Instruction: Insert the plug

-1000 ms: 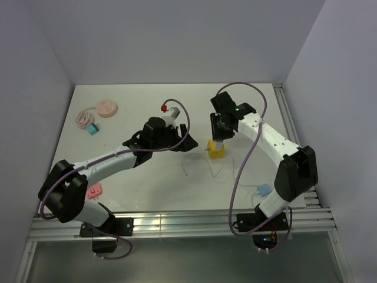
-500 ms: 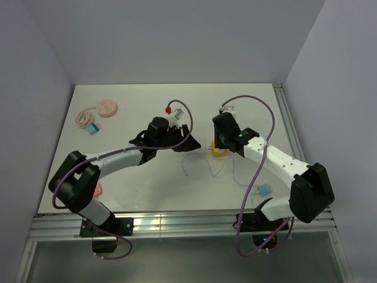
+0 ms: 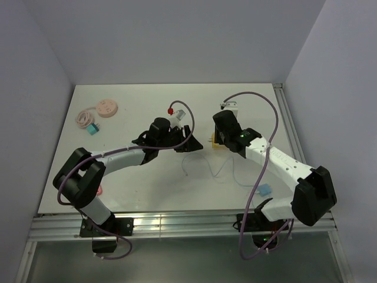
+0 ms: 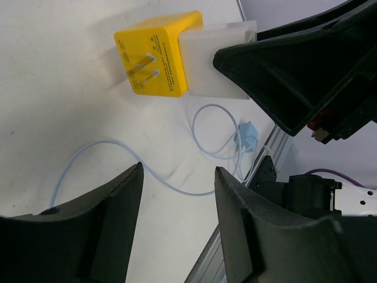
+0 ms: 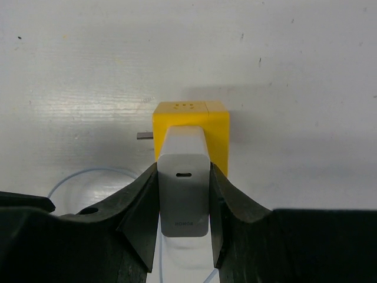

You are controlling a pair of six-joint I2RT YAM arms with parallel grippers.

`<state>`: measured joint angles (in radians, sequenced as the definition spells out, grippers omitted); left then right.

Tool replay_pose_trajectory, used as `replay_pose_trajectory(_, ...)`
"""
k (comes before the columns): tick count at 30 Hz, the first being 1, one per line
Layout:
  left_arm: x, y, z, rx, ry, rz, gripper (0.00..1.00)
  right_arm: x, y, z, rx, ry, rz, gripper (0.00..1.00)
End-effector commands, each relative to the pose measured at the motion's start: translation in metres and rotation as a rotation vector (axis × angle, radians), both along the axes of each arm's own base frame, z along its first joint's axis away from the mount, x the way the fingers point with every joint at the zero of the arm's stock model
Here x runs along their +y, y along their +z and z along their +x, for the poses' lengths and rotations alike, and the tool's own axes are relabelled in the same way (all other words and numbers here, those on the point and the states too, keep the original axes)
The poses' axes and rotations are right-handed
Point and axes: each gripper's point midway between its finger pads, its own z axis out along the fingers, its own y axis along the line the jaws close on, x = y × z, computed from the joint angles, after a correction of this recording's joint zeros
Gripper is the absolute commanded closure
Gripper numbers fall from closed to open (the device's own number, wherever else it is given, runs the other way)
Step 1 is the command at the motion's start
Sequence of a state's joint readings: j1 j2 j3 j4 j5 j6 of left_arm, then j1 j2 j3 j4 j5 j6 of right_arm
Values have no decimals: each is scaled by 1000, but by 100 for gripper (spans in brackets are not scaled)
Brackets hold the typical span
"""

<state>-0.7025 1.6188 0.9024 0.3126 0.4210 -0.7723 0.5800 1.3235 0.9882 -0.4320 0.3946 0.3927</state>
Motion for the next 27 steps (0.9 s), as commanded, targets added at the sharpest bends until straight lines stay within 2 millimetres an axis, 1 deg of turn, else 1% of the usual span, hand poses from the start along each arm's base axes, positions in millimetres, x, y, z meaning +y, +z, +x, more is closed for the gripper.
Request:
replay_pose_trajectory(1,-2,18,4,-55,-5,-28,42,13,45,19,-67,12,33,100)
replay_pose_trajectory(2,-1,18,7,-79,2,-12,38,10,39,10,-6,27,4,100)
replay_pose_trajectory(3,0,18,9,-92,4,-3,36,12,33,8,36,39,-13,100)
replay_pose_trajectory(4,-1,22,11,-113,0,-2,35,14,43,10,42,51,-12,100)
replay_pose_trajectory(5,1,22,16,-141,10,14,34,11,37,0,97,66,-42,100)
replay_pose_trajectory(6,3,22,21,-152,18,20,36,17,33,-5,139,101,-31,100)
replay_pose_trajectory(7,2,25,26,-171,21,18,48,19,36,-7,156,118,-24,100)
replay_pose_trajectory(8,2,25,30,-191,18,29,55,18,33,-15,192,125,-29,100)
replay_pose_trajectory(9,3,19,36,-190,34,51,61,21,31,-20,217,145,-15,100)
replay_pose_trajectory(10,6,18,43,-187,51,69,74,22,31,-23,230,153,-8,100)
replay_pose_trajectory(11,7,16,49,-190,62,80,83,21,31,-29,246,157,-4,100)
replay_pose_trajectory(12,11,9,59,-181,91,99,87,24,32,-34,255,176,16,100)
replay_pose_trajectory(13,13,6,63,-174,104,108,94,25,30,-39,269,196,21,100)
replay_pose_trajectory(14,16,1,68,-161,121,120,98,27,30,-42,278,211,34,100)
replay_pose_trajectory(15,15,-6,74,-154,128,132,100,29,32,-47,281,230,53,100)
replay_pose_trajectory(17,11,-13,79,-153,117,141,100,32,31,-52,286,256,70,100)
replay_pose_trajectory(18,6,-22,83,-140,108,145,100,32,34,-54,274,262,82,100)
replay_pose_trajectory(19,0,-24,81,-133,74,129,100,32,34,-56,272,262,87,100)
replay_pose_trajectory(20,-4,-32,83,-129,64,123,100,33,35,-56,267,268,94,100)
replay_pose_trajectory(21,-8,-31,83,-129,53,106,100,33,35,-55,264,268,97,100)
replay_pose_trajectory(22,-12,-33,80,-120,25,84,100,34,35,-54,265,269,95,100)
replay_pose_trajectory(24,-20,-36,78,-102,10,46,100,33,30,-53,290,265,80,100)
replay_pose_trajectory(27,-30,-38,71,-86,-25,0,100,41,28,-49,314,275,88,100)
